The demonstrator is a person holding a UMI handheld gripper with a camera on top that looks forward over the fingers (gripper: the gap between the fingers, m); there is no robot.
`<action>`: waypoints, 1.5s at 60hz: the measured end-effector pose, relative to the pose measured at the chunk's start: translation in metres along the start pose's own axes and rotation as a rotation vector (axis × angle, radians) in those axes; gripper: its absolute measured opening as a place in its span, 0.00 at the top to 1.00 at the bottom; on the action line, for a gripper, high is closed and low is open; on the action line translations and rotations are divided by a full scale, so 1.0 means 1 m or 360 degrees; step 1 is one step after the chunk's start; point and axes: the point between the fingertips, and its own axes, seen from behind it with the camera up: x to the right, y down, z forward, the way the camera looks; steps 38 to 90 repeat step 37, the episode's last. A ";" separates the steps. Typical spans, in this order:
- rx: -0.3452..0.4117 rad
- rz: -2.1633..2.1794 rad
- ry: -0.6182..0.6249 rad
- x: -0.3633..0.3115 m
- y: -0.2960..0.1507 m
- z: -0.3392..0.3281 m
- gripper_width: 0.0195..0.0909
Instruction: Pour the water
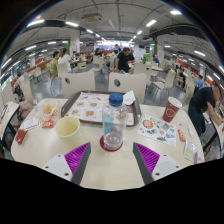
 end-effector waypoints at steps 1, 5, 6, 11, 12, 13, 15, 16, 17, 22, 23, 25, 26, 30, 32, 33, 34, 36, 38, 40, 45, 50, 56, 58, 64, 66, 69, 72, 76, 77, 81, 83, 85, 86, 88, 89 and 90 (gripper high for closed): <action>-0.0008 0.0002 0.0004 0.001 0.001 -0.011 0.08; -0.0035 0.0001 0.0049 -0.005 0.013 -0.042 0.08; -0.0039 0.0000 0.0059 -0.007 0.016 -0.050 0.08; -0.0056 0.0008 0.0083 -0.019 0.026 -0.087 0.09; -0.0058 0.0012 0.0080 -0.022 0.028 -0.093 0.08; -0.0060 0.0016 0.0077 -0.025 0.030 -0.098 0.09; -0.0067 0.0021 0.0078 -0.029 0.035 -0.108 0.08; -0.0068 0.0025 0.0079 -0.031 0.037 -0.113 0.08; -0.0071 0.0025 0.0082 -0.034 0.038 -0.119 0.08; -0.0084 0.0027 0.0084 -0.042 0.047 -0.134 0.08; -0.0086 0.0030 0.0086 -0.043 0.048 -0.136 0.08; -0.0091 0.0036 0.0092 -0.045 0.051 -0.139 0.08; -0.0097 0.0037 0.0093 -0.046 0.053 -0.141 0.08; -0.0092 0.0037 0.0093 -0.049 0.055 -0.147 0.08; -0.0085 0.0030 0.0096 -0.050 0.055 -0.148 0.08; -0.0086 0.0019 0.0099 -0.050 0.055 -0.149 0.08; -0.0089 0.0008 0.0103 -0.050 0.056 -0.149 0.09; -0.0089 -0.0004 0.0111 -0.048 0.056 -0.150 0.08; -0.0086 -0.0008 0.0114 -0.048 0.056 -0.150 0.08; -0.0086 -0.0008 0.0114 -0.048 0.056 -0.150 0.08; -0.0086 -0.0008 0.0114 -0.048 0.056 -0.150 0.08; -0.0086 -0.0008 0.0114 -0.048 0.056 -0.150 0.08; -0.0086 -0.0008 0.0114 -0.048 0.056 -0.150 0.08; -0.0086 -0.0008 0.0114 -0.048 0.056 -0.150 0.08; -0.0086 -0.0008 0.0114 -0.048 0.056 -0.150 0.08; -0.0086 -0.0008 0.0114 -0.048 0.056 -0.150 0.08; -0.0086 -0.0008 0.0114 -0.048 0.056 -0.150 0.08; -0.0086 -0.0008 0.0114 -0.048 0.056 -0.150 0.08; -0.0086 -0.0008 0.0114 -0.048 0.056 -0.150 0.08; -0.0086 -0.0008 0.0114 -0.048 0.056 -0.150 0.08; -0.0086 -0.0008 0.0114 -0.048 0.056 -0.150 0.08; -0.0086 -0.0008 0.0114 -0.048 0.056 -0.150 0.08; -0.0086 -0.0008 0.0114 -0.048 0.056 -0.150 0.08; -0.0086 -0.0008 0.0114 -0.048 0.056 -0.150 0.08; -0.0086 -0.0008 0.0114 -0.048 0.056 -0.150 0.08; -0.0086 -0.0008 0.0114 -0.048 0.056 -0.150 0.08; -0.0086 -0.0008 0.0114 -0.048 0.056 -0.150 0.08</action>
